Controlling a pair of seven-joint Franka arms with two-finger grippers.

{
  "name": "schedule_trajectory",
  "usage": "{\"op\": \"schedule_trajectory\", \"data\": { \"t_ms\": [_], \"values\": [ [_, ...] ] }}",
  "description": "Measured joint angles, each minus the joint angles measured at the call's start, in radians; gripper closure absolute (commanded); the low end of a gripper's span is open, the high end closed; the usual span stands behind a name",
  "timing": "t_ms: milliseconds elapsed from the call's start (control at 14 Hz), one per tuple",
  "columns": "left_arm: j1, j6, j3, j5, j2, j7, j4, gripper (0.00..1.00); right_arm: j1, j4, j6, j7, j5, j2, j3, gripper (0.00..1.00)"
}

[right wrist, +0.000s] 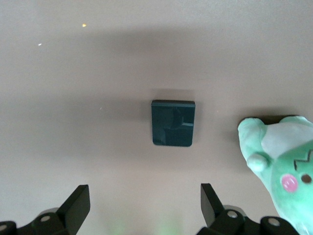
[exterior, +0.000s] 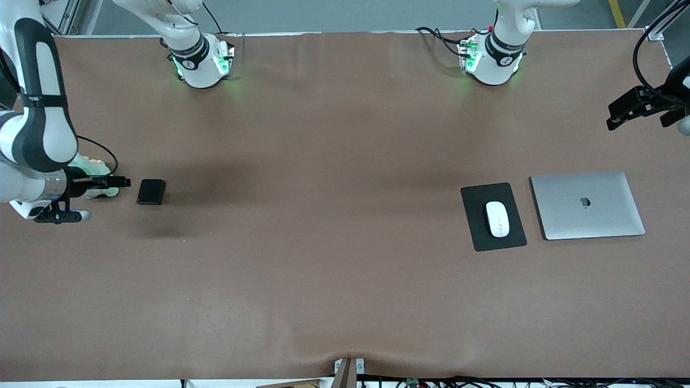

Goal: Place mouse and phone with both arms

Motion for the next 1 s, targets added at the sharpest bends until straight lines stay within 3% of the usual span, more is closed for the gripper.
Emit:
{"op": "schedule_trajectory", "data": {
  "t_ms": [357,786,1000],
  "values": [
    [0.0,0.0,0.0,0.0,-0.003,0.0,0.001,0.0,0.007,0.172,-0.207,0.0,0.0,-0.002,0.009,0.0],
    [-0.001,-0.001,-0.001,0.0,-0.013,0.003,0.001,0.0,0.065,0.29,-0.267,0.007,-0.105,-0.001,0.013,0.0],
    [-0.001,-0.002,-0.001,0.0,-0.014,0.018,0.002,0.0,0.06,0.327,-0.323,0.012,-0.109,-0.012,0.009,0.0]
  ]
}}
